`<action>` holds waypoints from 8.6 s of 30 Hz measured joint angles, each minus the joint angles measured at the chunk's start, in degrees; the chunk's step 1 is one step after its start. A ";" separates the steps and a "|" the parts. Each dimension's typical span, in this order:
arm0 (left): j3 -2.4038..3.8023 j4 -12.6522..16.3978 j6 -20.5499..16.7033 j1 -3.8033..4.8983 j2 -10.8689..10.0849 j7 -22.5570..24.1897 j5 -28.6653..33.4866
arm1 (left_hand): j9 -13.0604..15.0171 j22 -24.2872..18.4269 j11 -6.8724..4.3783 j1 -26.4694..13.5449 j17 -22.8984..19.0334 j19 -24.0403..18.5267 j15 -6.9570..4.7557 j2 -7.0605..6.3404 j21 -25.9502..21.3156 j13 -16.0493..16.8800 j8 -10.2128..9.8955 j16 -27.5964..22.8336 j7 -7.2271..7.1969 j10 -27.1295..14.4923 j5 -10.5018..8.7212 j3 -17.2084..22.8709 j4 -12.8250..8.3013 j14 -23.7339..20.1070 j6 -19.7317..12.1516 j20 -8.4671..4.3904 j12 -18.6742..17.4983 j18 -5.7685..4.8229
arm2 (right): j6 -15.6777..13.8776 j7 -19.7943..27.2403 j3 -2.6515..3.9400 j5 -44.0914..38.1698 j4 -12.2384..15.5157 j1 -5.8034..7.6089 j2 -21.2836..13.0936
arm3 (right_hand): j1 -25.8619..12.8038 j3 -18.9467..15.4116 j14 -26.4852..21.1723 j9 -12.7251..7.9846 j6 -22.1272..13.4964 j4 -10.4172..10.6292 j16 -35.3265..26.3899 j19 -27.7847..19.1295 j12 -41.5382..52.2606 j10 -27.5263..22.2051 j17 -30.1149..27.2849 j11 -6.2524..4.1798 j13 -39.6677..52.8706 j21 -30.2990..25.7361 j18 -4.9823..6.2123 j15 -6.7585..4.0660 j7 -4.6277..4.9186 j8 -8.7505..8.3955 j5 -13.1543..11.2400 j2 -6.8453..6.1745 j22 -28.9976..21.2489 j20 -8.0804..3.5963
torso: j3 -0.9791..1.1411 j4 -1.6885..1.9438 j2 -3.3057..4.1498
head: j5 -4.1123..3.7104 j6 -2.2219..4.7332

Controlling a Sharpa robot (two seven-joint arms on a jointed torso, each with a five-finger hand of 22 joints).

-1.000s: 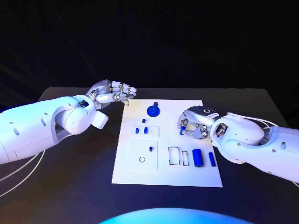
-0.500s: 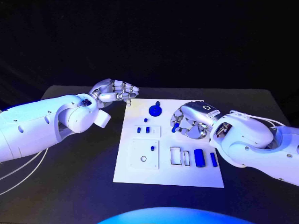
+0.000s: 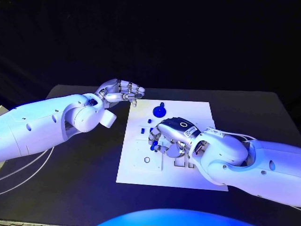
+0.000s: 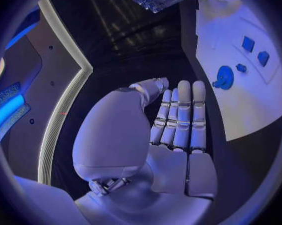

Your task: Assemble the parts on the task board

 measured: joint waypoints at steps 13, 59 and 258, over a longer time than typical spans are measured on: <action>-0.01 -0.03 0.03 0.00 0.02 0.01 0.01 | -0.05 -0.01 -0.21 0.00 0.00 0.00 0.21 0.00 0.00 -0.05 0.00 0.00 0.00 -0.21 0.00 0.00 0.00 -0.21 0.00 0.00 0.00 0.00 | -0.37 0.96 -0.36 -1.64 -2.30 -2.89 2.71 | -0.20 0.28 0.00 0.05 -0.01 -0.29 0.00 0.00 -0.33 0.00 -0.02 0.00 0.00 0.00 0.00 0.00 0.00 0.00 0.23 -0.06 0.04 0.00 | 0.00 0.12 0.09 | 0.77 -0.52; 0.00 0.05 0.07 -0.01 -0.20 -0.03 0.01 | -0.09 0.05 -0.20 0.00 0.05 -0.21 0.21 0.00 0.00 -0.03 0.00 0.00 0.20 -0.20 0.00 0.00 0.00 -0.21 -0.21 -0.21 0.00 0.00 | 0.88 1.25 -0.55 -2.92 -4.97 -4.34 4.89 | -0.17 0.51 0.09 0.11 -0.05 -0.68 -0.01 0.00 -0.67 0.14 -0.29 0.14 1.60 -0.34 0.00 0.10 0.00 -0.02 0.24 -0.05 0.01 0.01 | 0.06 0.01 0.10 | 1.71 -2.16; -0.10 3.95 1.70 -1.38 -3.60 2.89 4.04 | -6.64 -35.10 3.69 -7.31 -8.26 -0.64 6.44 3.71 -49.93 -5.37 4.48 -46.17 -0.92 -1.39 -4.85 -38.40 15.81 -7.65 -10.35 6.80 -12.32 -0.02 | -2.22 -16.50 -1.42 22.24 2.29 -4.11 -18.86 | -6.80 -31.30 -0.01 1.35 -6.05 9.97 7.32 -0.11 76.56 15.18 7.32 -6.98 70.92 11.00 -1.79 -2.31 -1.47 6.51 15.98 5.07 0.00 -1.76 | -0.53 -1.30 -1.56 | -6.51 -1.99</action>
